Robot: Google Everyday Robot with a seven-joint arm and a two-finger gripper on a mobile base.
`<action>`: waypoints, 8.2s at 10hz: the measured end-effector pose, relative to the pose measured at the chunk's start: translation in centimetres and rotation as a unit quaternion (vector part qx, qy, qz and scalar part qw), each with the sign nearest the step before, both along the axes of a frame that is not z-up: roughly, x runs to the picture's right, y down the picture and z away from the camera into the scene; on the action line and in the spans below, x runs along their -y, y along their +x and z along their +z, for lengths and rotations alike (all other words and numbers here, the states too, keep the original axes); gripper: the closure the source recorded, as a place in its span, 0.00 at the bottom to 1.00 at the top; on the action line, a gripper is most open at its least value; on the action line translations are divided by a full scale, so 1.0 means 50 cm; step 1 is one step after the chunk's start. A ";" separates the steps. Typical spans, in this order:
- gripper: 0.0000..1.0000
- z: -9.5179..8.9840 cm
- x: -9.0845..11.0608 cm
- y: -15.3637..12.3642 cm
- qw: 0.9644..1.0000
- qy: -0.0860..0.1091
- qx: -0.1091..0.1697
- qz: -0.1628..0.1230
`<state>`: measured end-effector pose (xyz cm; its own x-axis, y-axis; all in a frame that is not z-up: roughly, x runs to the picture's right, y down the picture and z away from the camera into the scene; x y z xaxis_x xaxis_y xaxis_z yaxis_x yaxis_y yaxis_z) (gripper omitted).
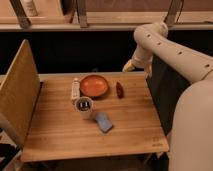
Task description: Move the arm in a circular motion
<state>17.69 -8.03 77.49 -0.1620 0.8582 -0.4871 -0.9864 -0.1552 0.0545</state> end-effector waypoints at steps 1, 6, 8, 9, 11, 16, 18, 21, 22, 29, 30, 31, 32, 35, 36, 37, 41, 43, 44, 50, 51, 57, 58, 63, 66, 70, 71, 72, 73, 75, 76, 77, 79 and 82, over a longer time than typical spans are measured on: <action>0.20 0.000 0.000 0.001 1.000 0.000 0.000 0.000; 0.20 0.000 0.000 0.001 1.000 0.000 0.000 0.000; 0.20 0.000 0.000 0.002 1.000 0.000 0.000 0.001; 0.20 0.000 0.000 0.002 1.000 0.000 -0.001 0.001; 0.20 0.000 0.000 0.003 1.000 0.000 -0.001 0.001; 0.20 0.001 -0.001 0.003 1.000 0.000 -0.001 0.001; 0.20 0.001 -0.001 0.003 1.000 0.000 -0.001 0.001; 0.20 0.006 0.044 -0.010 1.000 0.019 -0.004 -0.019; 0.20 0.012 0.075 -0.039 0.999 0.030 -0.001 -0.034; 0.20 0.027 0.117 -0.431 0.975 0.039 0.106 -0.189; 0.20 0.010 0.095 -0.471 0.969 0.038 0.126 -0.207; 0.20 -0.013 0.066 -0.498 0.964 0.035 0.144 -0.220; 0.20 -0.044 0.032 -0.517 0.959 0.034 0.161 -0.232; 0.20 -0.121 -0.067 -0.486 0.955 0.037 0.165 -0.244; 0.20 -0.135 -0.095 -0.456 0.958 0.034 0.155 -0.241; 0.20 -0.142 -0.124 -0.406 0.964 0.029 0.134 -0.230; 0.20 -0.096 -0.084 -0.205 0.985 0.037 0.013 -0.169; 0.20 -0.051 -0.002 -0.196 0.983 0.062 -0.025 -0.169; 0.20 -0.023 0.040 -0.223 0.981 0.073 -0.034 -0.178; 0.20 0.009 0.041 -0.502 0.964 0.064 0.053 -0.253; 0.20 -0.013 0.018 -0.524 0.960 0.061 0.075 -0.262; 0.20 -0.130 -0.132 -0.281 0.974 0.029 0.049 -0.221; 0.20 -0.129 -0.128 -0.231 0.978 0.027 0.028 -0.205; 0.20 -0.023 0.047 -0.151 0.983 0.047 -0.061 -0.168; 0.20 0.039 0.104 -0.298 0.980 0.040 -0.029 -0.193; 0.20 0.010 0.051 -0.556 0.952 0.031 0.082 -0.292; 0.20 -0.018 0.024 -0.593 0.942 0.033 0.110 -0.315; 0.20 -0.044 -0.004 -0.609 0.934 0.035 0.130 -0.331; 0.20 -0.084 -0.047 -0.607 0.926 0.038 0.151 -0.343; 0.20 -0.138 -0.119 -0.523 0.935 0.039 0.151 -0.318; 0.20 -0.152 -0.139 -0.448 0.949 0.040 0.131 -0.286; 0.20 -0.165 -0.151 -0.347 0.965 0.046 0.096 -0.241; 0.20 -0.166 -0.145 -0.193 0.982 0.055 0.032 -0.176; 0.20 -0.126 -0.072 -0.057 0.988 0.068 -0.042 -0.132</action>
<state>14.83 -4.43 71.17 0.0405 0.9326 -0.3587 -0.9864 0.0946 0.1346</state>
